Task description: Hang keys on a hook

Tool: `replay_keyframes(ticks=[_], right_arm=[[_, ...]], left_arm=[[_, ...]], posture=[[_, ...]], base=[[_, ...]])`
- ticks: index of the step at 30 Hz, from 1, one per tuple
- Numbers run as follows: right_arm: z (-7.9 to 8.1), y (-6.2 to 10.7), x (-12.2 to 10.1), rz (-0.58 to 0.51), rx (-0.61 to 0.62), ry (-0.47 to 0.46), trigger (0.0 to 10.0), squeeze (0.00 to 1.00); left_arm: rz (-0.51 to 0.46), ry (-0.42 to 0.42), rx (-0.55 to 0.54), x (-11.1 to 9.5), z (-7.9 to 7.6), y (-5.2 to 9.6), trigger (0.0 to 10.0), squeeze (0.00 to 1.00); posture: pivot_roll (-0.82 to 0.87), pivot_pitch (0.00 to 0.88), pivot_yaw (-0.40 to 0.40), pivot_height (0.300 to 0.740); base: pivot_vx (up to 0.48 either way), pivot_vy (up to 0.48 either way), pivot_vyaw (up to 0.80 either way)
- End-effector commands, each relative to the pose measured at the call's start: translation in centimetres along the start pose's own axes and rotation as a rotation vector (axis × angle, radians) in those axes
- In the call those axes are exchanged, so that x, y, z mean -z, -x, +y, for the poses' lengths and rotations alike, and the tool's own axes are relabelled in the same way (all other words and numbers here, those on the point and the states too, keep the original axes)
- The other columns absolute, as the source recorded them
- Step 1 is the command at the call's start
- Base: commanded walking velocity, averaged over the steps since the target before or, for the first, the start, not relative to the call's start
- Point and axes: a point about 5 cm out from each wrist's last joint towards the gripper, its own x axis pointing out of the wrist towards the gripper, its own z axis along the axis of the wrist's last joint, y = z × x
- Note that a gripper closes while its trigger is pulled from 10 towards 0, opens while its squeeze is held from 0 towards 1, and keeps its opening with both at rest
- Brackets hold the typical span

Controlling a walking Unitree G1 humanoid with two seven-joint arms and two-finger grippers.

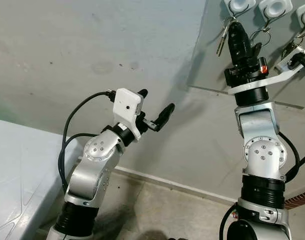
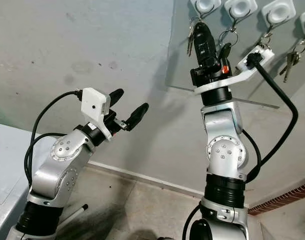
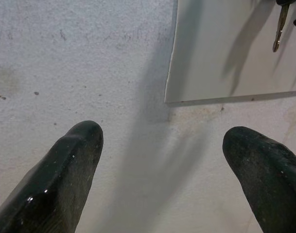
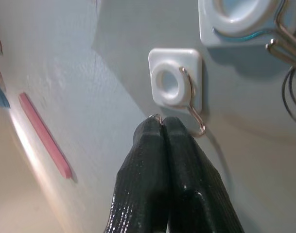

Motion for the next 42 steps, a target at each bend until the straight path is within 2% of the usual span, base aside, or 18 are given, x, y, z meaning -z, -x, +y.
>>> replay_keyframes(ticks=[1, 11, 16, 27, 28, 29, 36, 37, 39, 40, 41, 42], right_arm=[[0.4, -0.5, -0.5, -0.029, -0.014, -0.008, 10.0, 0.0], [-0.3, -0.4, -0.5, -0.036, 0.035, -0.029, 10.0, 0.0], [-1.4, 0.4, 0.2, -0.004, 0.116, -0.062, 10.0, 0.0], [-1.8, 1.2, 0.9, 0.02, 0.16, -0.076, 10.0, 0.0], [-1.8, 1.4, 1.0, 0.019, 0.157, -0.086, 10.0, 0.61], [-1.9, 1.6, 1.1, 0.023, 0.162, -0.084, 10.0, 1.0], [-2.6, 2.8, 1.9, 0.07, 0.196, -0.006, 10.0, 1.0], [-2.9, 3.3, 2.3, 0.102, 0.213, 0.03, 10.0, 1.0], [-3.2, 4.0, 2.6, 0.123, 0.229, 0.039, 10.0, 1.0], [-3.7, 5.1, 3.1, 0.155, 0.27, 0.061, 10.0, 1.0], [-3.7, 5.1, 3.1, 0.155, 0.27, 0.061, 10.0, 1.0], [-4.1, 5.8, 3.3, 0.172, 0.295, 0.08, 10.0, 1.0]], left_arm=[[-0.013, -0.004, 0.001, -0.4, -0.2, 0.2, 10.0, 0.0], [-0.011, -0.003, 0.0, -0.3, -0.2, 0.2, 10.0, 0.0], [-0.013, -0.001, -0.004, -0.4, -0.2, 0.2, 10.0, 0.0], [-0.012, 0.004, -0.006, -0.4, -0.2, 0.3, 10.0, 0.0], [-0.011, 0.004, -0.007, -0.3, -0.2, 0.3, 10.0, 0.0], [-0.009, 0.004, -0.008, -0.3, -0.2, 0.3, 10.0, 0.0], [-0.001, 0.004, -0.015, -0.1, -0.1, 0.4, 10.0, 0.0], [0.003, 0.003, -0.02, 0.1, -0.1, 0.4, 10.0, 0.0], [0.009, 0.003, -0.031, 0.3, 0.0, 0.5, 10.0, 0.0], [0.021, 0.031, -0.069, 1.0, 0.4, 0.7, 10.0, 0.0], [0.021, 0.031, -0.069, 1.0, 0.4, 0.7, 10.0, 0.0], [0.029, 0.057, -0.095, 1.5, 0.7, 0.9, 10.0, 0.0]], posture=[[0.01, 0.15, 0.013, 0.74], [0.02, 0.154, 0.012, 0.74], [0.01, 0.157, 0.008, 0.74], [0.01, 0.158, 0.007, 0.74], [0.01, 0.16, 0.007, 0.74], [0.01, 0.16, 0.007, 0.74], [0.02, 0.159, 0.005, 0.74], [0.02, 0.157, 0.003, 0.74], [0.02, 0.155, 0.0, 0.74], [0.02, 0.148, -0.003, 0.74], [0.02, 0.148, -0.003, 0.74], [0.02, 0.144, -0.005, 0.74]], base=[[0.0, 0.0, 0.0], [0.0, 0.0, 0.0], [0.0, 0.0, 0.0], [0.0, 0.0, 0.0], [0.0, 0.0, 0.0], [0.0, 0.0, 0.0], [0.0, 0.0, 0.0], [0.0, 0.0, 0.0], [0.0, 0.0, 0.0], [0.0, 0.0, 0.0], [0.0, 0.0, 0.0], [0.0, 0.0, 0.0]])
